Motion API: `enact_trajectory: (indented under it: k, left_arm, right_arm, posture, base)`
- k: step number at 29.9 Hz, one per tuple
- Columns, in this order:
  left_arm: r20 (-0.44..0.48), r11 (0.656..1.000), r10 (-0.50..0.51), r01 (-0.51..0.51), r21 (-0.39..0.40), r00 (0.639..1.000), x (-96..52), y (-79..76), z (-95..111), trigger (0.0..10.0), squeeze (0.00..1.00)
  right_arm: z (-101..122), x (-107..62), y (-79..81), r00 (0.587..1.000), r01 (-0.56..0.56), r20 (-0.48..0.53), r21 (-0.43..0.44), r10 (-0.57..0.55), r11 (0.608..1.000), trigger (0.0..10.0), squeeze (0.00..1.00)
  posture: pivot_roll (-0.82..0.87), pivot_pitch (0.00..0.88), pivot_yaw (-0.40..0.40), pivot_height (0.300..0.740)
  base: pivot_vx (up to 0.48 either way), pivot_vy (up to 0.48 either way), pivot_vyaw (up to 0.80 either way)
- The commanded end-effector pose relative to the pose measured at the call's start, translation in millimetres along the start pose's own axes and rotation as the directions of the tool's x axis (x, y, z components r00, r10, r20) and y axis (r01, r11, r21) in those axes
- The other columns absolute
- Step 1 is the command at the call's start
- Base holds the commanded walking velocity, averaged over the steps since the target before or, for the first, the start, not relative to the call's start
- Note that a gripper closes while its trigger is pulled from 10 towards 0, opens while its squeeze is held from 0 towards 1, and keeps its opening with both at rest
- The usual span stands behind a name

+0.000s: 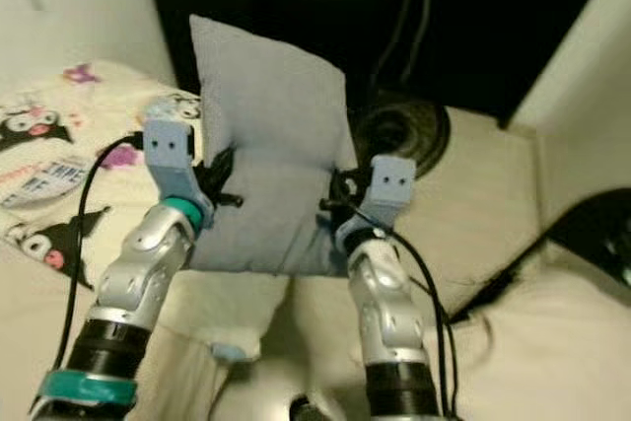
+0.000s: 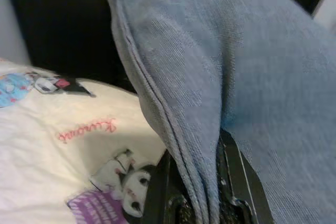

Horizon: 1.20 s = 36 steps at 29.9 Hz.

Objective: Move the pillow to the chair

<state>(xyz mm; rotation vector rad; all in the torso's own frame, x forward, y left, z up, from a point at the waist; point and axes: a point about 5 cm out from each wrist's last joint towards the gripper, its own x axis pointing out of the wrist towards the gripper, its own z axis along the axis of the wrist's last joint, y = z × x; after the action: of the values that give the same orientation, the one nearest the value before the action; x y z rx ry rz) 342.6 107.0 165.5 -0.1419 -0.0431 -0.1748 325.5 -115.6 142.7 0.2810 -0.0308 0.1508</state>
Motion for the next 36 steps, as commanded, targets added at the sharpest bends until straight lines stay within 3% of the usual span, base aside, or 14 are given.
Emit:
enact_trajectory:
  k: [1, 2, 5, 6, 14, 18, 20, 22, 23, 27, 32, 36]
  left_arm:
    - [0.023, 1.000, -0.002, 0.001, 0.020, 1.000, -2.7, -3.9, 3, 10.0, 0.00]
    - [0.008, 0.999, -0.004, 0.004, 0.048, 1.000, -6.6, -6.9, -3, 10.0, 0.00]
    - [0.005, 0.998, 0.001, -0.001, 0.059, 1.000, -7.5, -7.3, -4, 10.0, 0.00]
    - [0.018, 0.994, -0.007, 0.005, 0.111, 1.000, -6.6, -10.0, -2, 10.0, 0.00]
    - [0.022, 0.990, -0.034, 0.031, 0.140, 0.999, -1.9, -10.1, 5, 10.0, 0.00]
    - [0.015, 0.990, -0.055, 0.053, 0.134, 0.998, -1.2, -7.7, 7, 10.0, 0.00]
    - [-0.001, 0.987, -0.111, 0.111, 0.119, 0.994, -1.7, -11.1, 8, 10.0, 0.00]
    - [-0.001, 0.987, -0.111, 0.111, 0.119, 0.994, -1.7, -11.1, 8, 10.0, 0.00]
    - [-0.014, 0.992, -0.102, 0.102, 0.075, 0.995, -4.6, -9.3, 5, 10.0, 0.00]
    - [-0.026, 0.996, -0.084, 0.085, 0.030, 0.996, -8.3, -7.1, 1, 10.0, 0.00]
    - [-0.058, 0.994, -0.069, 0.073, 0.080, 0.996, -6.5, -5.3, -4, 10.0, 0.00]
    - [-0.052, 0.997, -0.069, 0.071, 0.032, 0.996, -9.2, -5.8, -6, 10.0, 0.00]
  right_arm:
    - [3, 0.3, 0.6, 1.000, -0.008, 0.002, -0.026, 0.008, 1.000, 10.0, 0.00]
    - [3, 2.8, 8.6, 0.999, -0.041, -0.011, -0.041, 0.041, 0.998, 10.0, 0.00]
    - [2, 3.2, 10.1, 0.999, -0.052, -0.016, -0.045, 0.052, 0.998, 10.0, 0.00]
    - [2, 3.4, 10.7, 0.998, -0.062, -0.018, -0.045, 0.061, 0.997, 10.0, 0.00]
    - [4, 4.3, 11.5, 0.998, -0.059, -0.014, -0.035, 0.058, 0.998, 10.0, 0.00]
    - [3, 3.5, 9.6, 0.999, -0.046, -0.012, -0.029, 0.046, 0.999, 10.0, 0.00]
    - [2, 2.0, 8.6, 0.999, -0.040, -0.015, -0.026, 0.040, 0.999, 10.0, 0.00]
    - [2, 2.0, 8.6, 0.999, -0.040, -0.015, -0.026, 0.040, 0.999, 10.0, 0.00]
    - [-1, -0.1, 9.8, 0.999, -0.046, -0.025, -0.030, 0.046, 0.998, 10.0, 0.00]
    - [-2, 0.1, 12.2, 0.998, -0.056, -0.025, -0.035, 0.055, 0.998, 10.0, 0.00]
    - [5, 6.9, 13.6, 0.998, -0.059, -0.009, -0.039, 0.059, 0.997, 10.0, 0.00]
    - [1, 4.1, 13.0, 0.998, -0.052, -0.021, -0.039, 0.051, 0.998, 10.0, 0.00]
  posture:
    - [0.05, 0.028, 0.010, 0.740]
    - [0.05, 0.021, -0.007, 0.740]
    - [0.05, 0.018, -0.010, 0.740]
    - [0.06, 0.003, -0.021, 0.740]
    - [0.07, 0.000, -0.009, 0.740]
    - [0.07, 0.000, -0.006, 0.740]
    - [0.08, 0.004, -0.015, 0.740]
    - [0.08, 0.004, -0.015, 0.740]
    - [0.08, 0.000, -0.009, 0.740]
    - [0.08, 0.000, -0.010, 0.740]
    - [0.07, 0.000, -0.013, 0.740]
    - [0.07, 0.000, -0.014, 0.740]
  base:
    - [0.000, 0.000, -0.80]
    - [0.000, 0.000, -0.80]
    - [0.000, 0.000, -0.80]
    - [0.000, 0.000, -0.80]
    - [0.000, 0.000, -0.80]
    - [0.000, 0.000, -0.80]
    - [0.000, 0.000, -0.80]
    - [0.000, 0.000, -0.80]
    - [0.000, 0.000, -0.80]
    - [0.000, 0.000, -0.80]
    - [0.000, 0.000, -0.80]
    - [0.000, 0.000, -0.80]
